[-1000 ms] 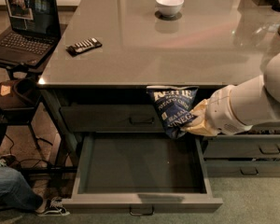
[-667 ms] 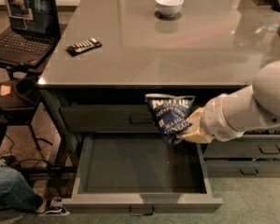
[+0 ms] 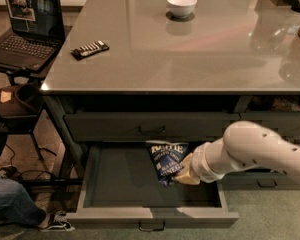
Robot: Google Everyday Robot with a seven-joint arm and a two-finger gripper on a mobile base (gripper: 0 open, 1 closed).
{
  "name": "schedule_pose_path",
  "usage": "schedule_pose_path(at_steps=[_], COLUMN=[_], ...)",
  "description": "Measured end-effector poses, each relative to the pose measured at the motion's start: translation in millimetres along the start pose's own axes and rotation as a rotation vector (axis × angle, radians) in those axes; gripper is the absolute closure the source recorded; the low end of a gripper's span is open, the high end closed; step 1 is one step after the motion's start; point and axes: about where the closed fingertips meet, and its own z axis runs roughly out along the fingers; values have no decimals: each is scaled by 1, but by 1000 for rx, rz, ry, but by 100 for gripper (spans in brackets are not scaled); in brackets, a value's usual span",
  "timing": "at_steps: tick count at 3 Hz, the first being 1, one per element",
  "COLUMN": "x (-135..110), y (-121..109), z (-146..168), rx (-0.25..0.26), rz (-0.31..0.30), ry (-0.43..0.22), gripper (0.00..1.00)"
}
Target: Place blue chip bag into middle drawer
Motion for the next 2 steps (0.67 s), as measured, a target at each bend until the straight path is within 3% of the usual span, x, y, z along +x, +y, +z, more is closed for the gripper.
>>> schedule_pose_path(at_steps=[2], x=[5], y=[-5], z=[14], rx=[-2], rz=[12], ry=[-37], gripper=[100])
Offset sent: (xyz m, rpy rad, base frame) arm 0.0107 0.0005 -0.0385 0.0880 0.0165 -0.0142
